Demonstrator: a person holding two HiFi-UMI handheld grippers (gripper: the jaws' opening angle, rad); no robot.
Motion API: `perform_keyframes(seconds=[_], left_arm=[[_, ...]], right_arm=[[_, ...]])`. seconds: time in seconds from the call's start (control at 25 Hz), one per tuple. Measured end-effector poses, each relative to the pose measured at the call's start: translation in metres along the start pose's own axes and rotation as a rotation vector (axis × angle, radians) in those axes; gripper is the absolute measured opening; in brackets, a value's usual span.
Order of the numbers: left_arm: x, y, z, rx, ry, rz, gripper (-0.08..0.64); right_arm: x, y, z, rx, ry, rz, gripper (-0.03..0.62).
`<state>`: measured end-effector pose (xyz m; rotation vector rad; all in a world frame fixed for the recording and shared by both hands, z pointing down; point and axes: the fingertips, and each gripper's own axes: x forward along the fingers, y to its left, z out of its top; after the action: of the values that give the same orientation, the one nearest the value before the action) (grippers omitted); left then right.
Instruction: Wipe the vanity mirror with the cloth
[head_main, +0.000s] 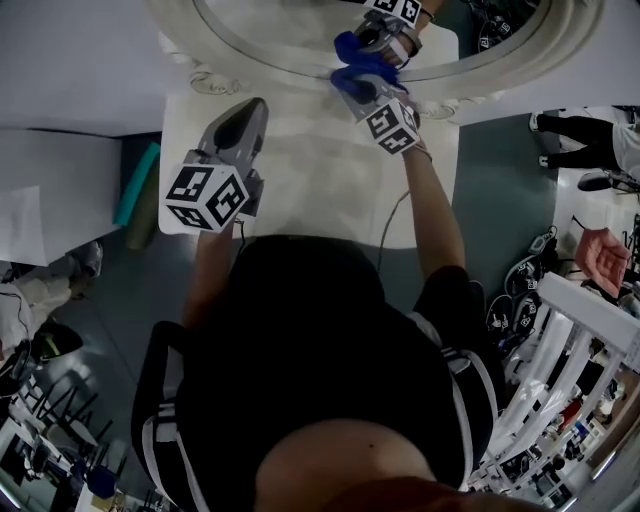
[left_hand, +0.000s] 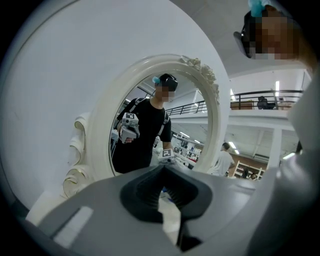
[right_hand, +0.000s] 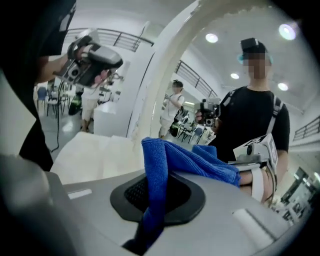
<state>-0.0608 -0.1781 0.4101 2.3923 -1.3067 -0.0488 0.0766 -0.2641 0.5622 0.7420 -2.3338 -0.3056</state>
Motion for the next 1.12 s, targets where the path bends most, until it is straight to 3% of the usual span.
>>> perform_keyframes(seconds=[0.32, 0.48, 0.76, 1.12], left_arm=[[0.001, -0.004, 0.003, 0.015, -0.028, -0.022, 0.009], [0.003, -0.017, 0.000, 0.050, -0.051, -0.028, 0.009], [0.009, -0.042, -0.013, 0.078, -0.066, -0.061, 0.009], [0.010, -0.056, -0.033, 0.089, -0.040, -0.084, 0.009]], right_arm=[[-0.030, 0.002, 0.082, 0.472, -0.403, -0.030, 0.026], [-0.065, -0.006, 0.104, 0.652, -0.548, -0.132, 0.026], [-0.121, -0.002, 0.113, 0.732, -0.563, -0.335, 0.026], [-0.145, 0.015, 0.096, 0.815, -0.561, -0.415, 0.026]])
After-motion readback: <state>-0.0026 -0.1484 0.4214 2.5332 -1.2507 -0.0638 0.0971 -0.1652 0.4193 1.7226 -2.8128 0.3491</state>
